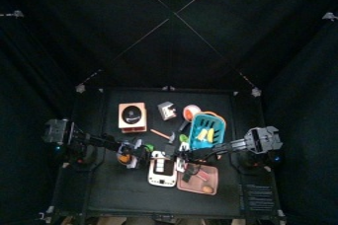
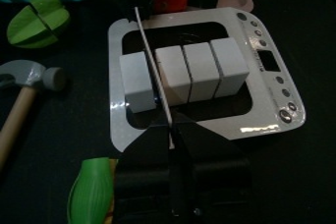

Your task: Cut sushi roll

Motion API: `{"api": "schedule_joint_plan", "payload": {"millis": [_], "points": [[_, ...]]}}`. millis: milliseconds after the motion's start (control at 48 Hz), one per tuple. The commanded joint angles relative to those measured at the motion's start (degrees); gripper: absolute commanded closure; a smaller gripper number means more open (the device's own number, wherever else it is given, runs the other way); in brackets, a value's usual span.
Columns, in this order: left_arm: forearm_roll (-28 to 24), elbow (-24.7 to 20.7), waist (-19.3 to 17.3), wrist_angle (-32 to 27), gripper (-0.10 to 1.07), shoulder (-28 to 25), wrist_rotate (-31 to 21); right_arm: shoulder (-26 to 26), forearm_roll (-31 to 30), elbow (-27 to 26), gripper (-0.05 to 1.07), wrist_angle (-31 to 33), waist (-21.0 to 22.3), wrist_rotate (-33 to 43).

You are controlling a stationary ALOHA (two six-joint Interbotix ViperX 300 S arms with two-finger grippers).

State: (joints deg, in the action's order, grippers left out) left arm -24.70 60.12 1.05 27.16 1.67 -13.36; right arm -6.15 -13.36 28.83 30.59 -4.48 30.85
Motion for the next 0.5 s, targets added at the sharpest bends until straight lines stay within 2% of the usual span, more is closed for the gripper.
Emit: {"api": "schedule_joint_plan", "payload": {"millis": [0, 479], "points": [[0.0, 0.79, 0.97, -0.26, 0.62, 0.09, 0.18, 0.35, 0.35, 0.35, 0.63, 0.53, 1.14, 0.26], [0.35, 0.26, -0.7, -1.58, 0.62, 0.35, 0.26, 0.09, -0.18, -0.79, 0.63, 0.44, 2.64, 0.35]]}}
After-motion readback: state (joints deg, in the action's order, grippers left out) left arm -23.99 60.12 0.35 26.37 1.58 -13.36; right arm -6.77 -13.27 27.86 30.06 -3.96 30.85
